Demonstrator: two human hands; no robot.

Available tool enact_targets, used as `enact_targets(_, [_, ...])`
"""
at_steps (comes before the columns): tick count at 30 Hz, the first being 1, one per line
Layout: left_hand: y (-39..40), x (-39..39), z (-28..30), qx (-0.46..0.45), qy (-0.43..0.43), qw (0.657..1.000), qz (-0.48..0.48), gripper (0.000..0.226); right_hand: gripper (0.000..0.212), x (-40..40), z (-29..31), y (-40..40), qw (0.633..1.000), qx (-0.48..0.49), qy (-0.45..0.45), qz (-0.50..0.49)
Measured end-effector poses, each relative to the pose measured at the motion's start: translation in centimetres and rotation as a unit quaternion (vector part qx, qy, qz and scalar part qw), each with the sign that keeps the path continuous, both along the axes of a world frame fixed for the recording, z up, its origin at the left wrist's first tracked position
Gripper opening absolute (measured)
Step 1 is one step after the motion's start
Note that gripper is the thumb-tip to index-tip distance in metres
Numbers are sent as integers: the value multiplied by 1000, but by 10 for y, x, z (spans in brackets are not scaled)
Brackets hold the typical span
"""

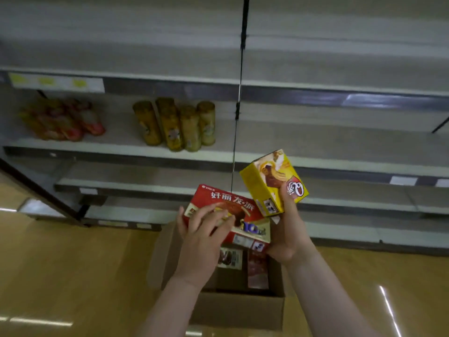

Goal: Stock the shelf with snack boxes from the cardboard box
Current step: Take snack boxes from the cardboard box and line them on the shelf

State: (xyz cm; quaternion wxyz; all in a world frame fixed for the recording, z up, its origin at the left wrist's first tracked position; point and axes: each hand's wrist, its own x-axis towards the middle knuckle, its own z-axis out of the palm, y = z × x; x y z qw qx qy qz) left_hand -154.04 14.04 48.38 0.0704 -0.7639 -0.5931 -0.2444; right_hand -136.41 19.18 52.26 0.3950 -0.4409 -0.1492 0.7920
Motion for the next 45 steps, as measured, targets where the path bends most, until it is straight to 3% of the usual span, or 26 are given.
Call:
enact_targets(6, [18,-15,37,-15,-42,999,-29,62,75,-19,34,2,994,57,-41,-86])
enact_targets(9, [29,-20,67,-69,-149,986,-1,74,70,-15,54,8,988,98,-24,-115])
enact_targets(11, [40,-21,91,-120,-292,948,28,78,71,-6,67,13,984,117,-14,-137])
enact_targets(14, [70,-18,127,-186,-515,835,42,58,67,11,88,17,972,151,-18,-178])
enact_targets(16, [93,-3,153,-263,-575,775,-18,37,66,26,105,21,959,180,-30,-215])
enact_targets(19, [122,30,193,-326,-592,730,-98,33,52,52,140,25,943,212,-7,-258])
enact_targets(24, [155,118,251,-390,-535,724,-195,39,66,146,176,30,917,276,-18,-288])
enact_targets(28, [163,198,280,-406,-480,752,-199,41,59,214,206,36,905,322,-43,-273])
enact_targets(36, [185,371,318,-330,-549,746,-184,26,44,379,264,65,908,333,-83,-241])
enact_targets(39, [197,433,328,-293,-569,746,-185,26,41,438,284,82,899,313,-115,-285])
enact_targets(42, [212,474,340,-244,-582,751,-193,29,53,477,303,106,879,302,-112,-352])
enact_targets(45, [233,490,354,-190,-583,766,-192,22,46,496,323,134,873,307,-91,-369])
